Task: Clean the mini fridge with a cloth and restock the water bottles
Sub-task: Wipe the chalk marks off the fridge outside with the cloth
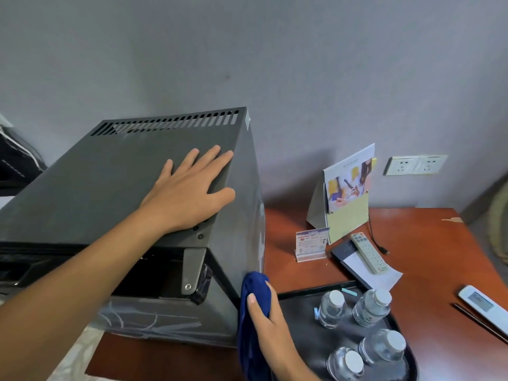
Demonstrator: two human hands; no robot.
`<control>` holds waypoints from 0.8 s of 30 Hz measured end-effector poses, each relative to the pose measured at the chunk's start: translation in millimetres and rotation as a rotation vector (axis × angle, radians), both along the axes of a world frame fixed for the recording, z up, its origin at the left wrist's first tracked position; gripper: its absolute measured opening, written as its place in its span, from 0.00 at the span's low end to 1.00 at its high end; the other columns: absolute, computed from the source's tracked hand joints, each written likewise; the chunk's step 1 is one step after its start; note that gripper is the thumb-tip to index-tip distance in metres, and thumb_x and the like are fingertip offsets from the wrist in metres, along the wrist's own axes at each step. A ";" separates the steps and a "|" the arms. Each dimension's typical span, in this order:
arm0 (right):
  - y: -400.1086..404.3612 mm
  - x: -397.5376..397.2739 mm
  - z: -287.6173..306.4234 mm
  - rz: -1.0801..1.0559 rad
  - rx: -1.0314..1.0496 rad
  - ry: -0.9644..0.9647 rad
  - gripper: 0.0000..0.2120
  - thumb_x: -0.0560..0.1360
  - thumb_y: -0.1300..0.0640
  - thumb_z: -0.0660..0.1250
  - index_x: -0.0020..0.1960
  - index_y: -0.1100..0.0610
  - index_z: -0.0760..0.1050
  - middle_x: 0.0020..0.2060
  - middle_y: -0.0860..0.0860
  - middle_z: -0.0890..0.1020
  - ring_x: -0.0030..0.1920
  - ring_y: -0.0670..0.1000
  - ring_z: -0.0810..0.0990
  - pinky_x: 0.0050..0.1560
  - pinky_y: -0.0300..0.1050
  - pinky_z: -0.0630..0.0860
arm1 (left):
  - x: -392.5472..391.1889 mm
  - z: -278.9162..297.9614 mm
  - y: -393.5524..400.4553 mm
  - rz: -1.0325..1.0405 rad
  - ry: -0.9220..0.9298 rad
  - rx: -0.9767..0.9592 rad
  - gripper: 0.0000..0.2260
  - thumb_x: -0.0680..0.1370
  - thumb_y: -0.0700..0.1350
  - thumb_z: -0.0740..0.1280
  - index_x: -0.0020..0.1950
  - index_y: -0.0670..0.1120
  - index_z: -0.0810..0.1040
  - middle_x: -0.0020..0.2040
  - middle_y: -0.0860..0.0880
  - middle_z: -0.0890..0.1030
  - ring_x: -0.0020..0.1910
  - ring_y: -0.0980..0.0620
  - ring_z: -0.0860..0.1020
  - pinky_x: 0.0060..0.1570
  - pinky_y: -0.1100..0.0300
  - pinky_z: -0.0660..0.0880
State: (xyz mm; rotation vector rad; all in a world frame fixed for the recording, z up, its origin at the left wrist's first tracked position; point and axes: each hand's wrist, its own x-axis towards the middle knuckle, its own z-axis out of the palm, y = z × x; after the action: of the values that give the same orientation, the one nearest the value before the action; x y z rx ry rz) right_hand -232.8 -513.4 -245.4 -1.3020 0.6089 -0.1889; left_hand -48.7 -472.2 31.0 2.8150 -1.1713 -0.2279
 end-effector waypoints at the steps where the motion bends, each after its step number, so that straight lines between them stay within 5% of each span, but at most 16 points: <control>1: -2.5 5.1 4.0 -0.017 0.014 -0.007 0.37 0.69 0.28 0.65 0.75 0.36 0.62 0.71 0.31 0.68 0.72 0.33 0.66 0.76 0.41 0.61 | -0.5 -0.1 -0.5 -0.002 -0.001 -0.002 0.36 0.74 0.66 0.51 0.81 0.66 0.44 0.82 0.64 0.42 0.82 0.56 0.41 0.80 0.41 0.42; 6: -35.7 60.1 6.7 -0.116 0.004 0.004 0.37 0.69 0.26 0.66 0.74 0.39 0.65 0.69 0.39 0.74 0.70 0.41 0.72 0.75 0.50 0.67 | -2.7 0.3 -3.0 -0.007 -0.007 -0.003 0.36 0.74 0.66 0.50 0.81 0.66 0.43 0.82 0.64 0.41 0.82 0.56 0.40 0.80 0.41 0.41; 11: -96.5 145.5 11.0 -0.193 -0.012 0.045 0.27 0.78 0.36 0.64 0.73 0.46 0.67 0.65 0.46 0.78 0.64 0.50 0.77 0.67 0.49 0.71 | -1.9 -0.5 -5.0 0.006 -0.010 -0.023 0.35 0.73 0.66 0.51 0.80 0.68 0.43 0.82 0.65 0.41 0.81 0.58 0.38 0.80 0.42 0.40; 15: -148.6 221.6 -2.4 -0.230 -0.017 0.135 0.40 0.70 0.25 0.61 0.72 0.49 0.67 0.66 0.50 0.79 0.64 0.55 0.78 0.69 0.56 0.73 | 1.2 -0.8 -4.6 0.005 -0.019 -0.027 0.35 0.73 0.66 0.49 0.80 0.69 0.42 0.82 0.65 0.41 0.81 0.59 0.38 0.80 0.42 0.40; 20: -182.2 268.5 -7.8 -0.170 0.105 0.192 0.48 0.66 0.24 0.60 0.77 0.51 0.62 0.67 0.54 0.76 0.65 0.59 0.77 0.67 0.61 0.74 | 2.1 0.7 -3.3 0.019 -0.016 -0.028 0.34 0.75 0.65 0.51 0.80 0.69 0.43 0.81 0.67 0.40 0.81 0.60 0.37 0.80 0.44 0.40; 24: -169.4 253.4 -8.8 -0.200 0.070 0.081 0.37 0.68 0.26 0.64 0.71 0.45 0.70 0.62 0.47 0.81 0.61 0.53 0.80 0.67 0.58 0.75 | 4.4 2.2 -5.4 0.023 -0.014 -0.024 0.34 0.74 0.66 0.50 0.79 0.69 0.43 0.81 0.67 0.41 0.80 0.61 0.38 0.80 0.44 0.40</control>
State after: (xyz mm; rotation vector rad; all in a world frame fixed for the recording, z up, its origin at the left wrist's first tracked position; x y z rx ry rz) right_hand 20.6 -682.8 -254.1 -1.1850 0.8086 -0.2772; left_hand -44.3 -477.7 33.2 2.8117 -1.1360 -0.1917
